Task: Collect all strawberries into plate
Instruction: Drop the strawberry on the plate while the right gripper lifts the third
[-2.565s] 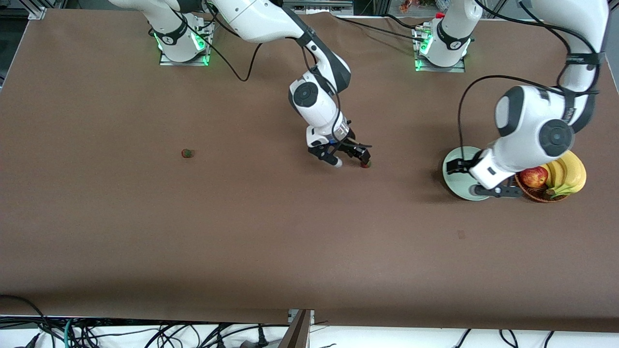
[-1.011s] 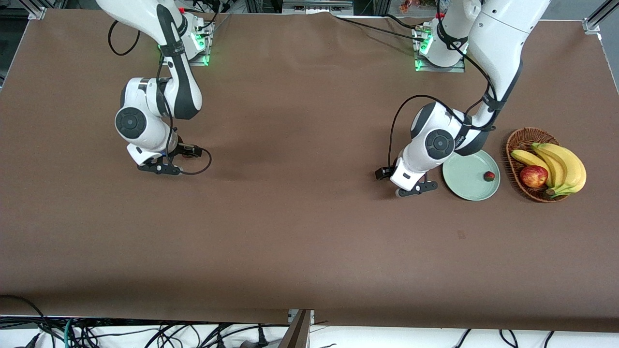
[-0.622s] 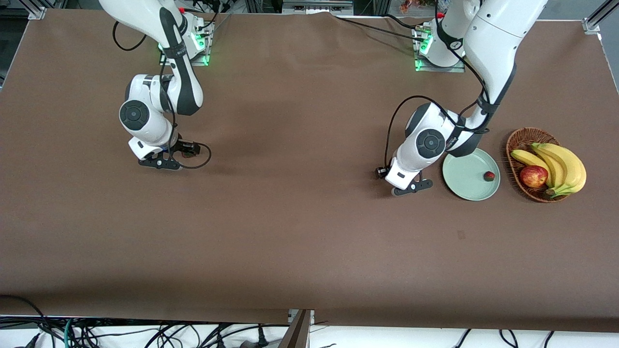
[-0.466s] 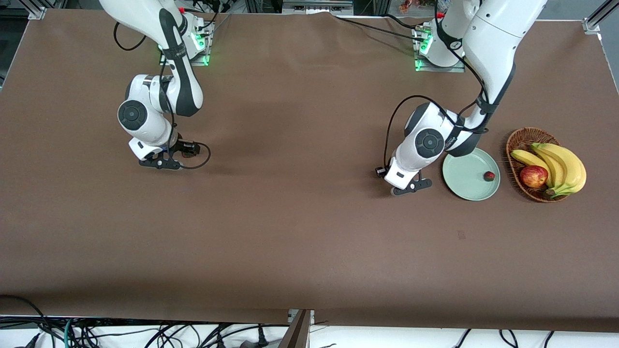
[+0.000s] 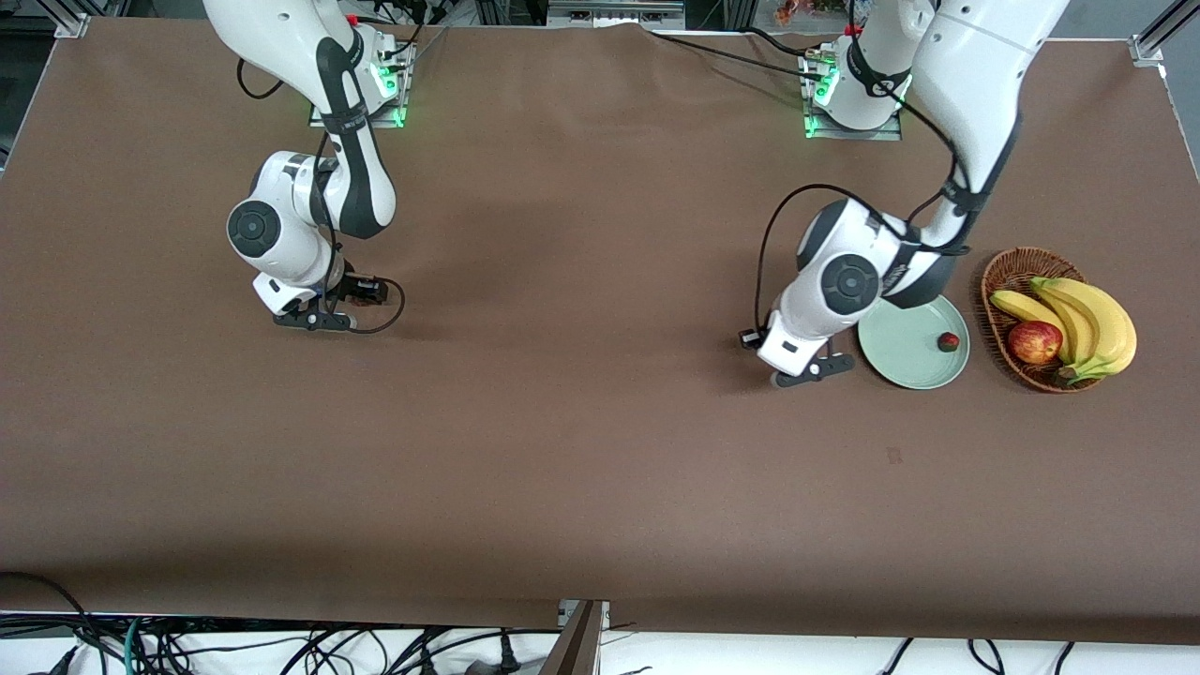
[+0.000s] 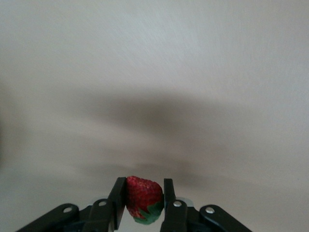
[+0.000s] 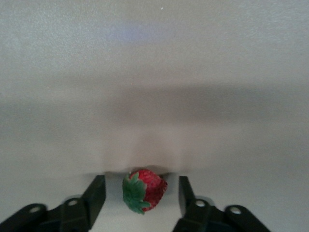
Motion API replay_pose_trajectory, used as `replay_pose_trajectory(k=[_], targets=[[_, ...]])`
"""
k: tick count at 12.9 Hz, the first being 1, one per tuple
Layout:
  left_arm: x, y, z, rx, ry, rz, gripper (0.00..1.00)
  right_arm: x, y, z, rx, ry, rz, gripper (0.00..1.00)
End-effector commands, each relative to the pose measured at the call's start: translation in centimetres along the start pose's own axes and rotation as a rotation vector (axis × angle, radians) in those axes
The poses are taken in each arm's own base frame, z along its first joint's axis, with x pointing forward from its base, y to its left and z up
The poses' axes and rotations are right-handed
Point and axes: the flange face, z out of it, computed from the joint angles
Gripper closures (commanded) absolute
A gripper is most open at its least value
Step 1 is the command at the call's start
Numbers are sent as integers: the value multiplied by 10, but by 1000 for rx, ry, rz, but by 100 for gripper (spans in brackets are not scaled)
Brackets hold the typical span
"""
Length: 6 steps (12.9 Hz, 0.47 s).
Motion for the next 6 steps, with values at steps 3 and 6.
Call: replay_pose_trajectory(k=[3, 6], targets=[[45, -135, -59, 0, -62, 181, 82, -2, -1, -2, 38, 15, -15, 85], [63, -213, -39, 8, -77, 284, 82, 12, -26, -25, 71, 53, -32, 95]])
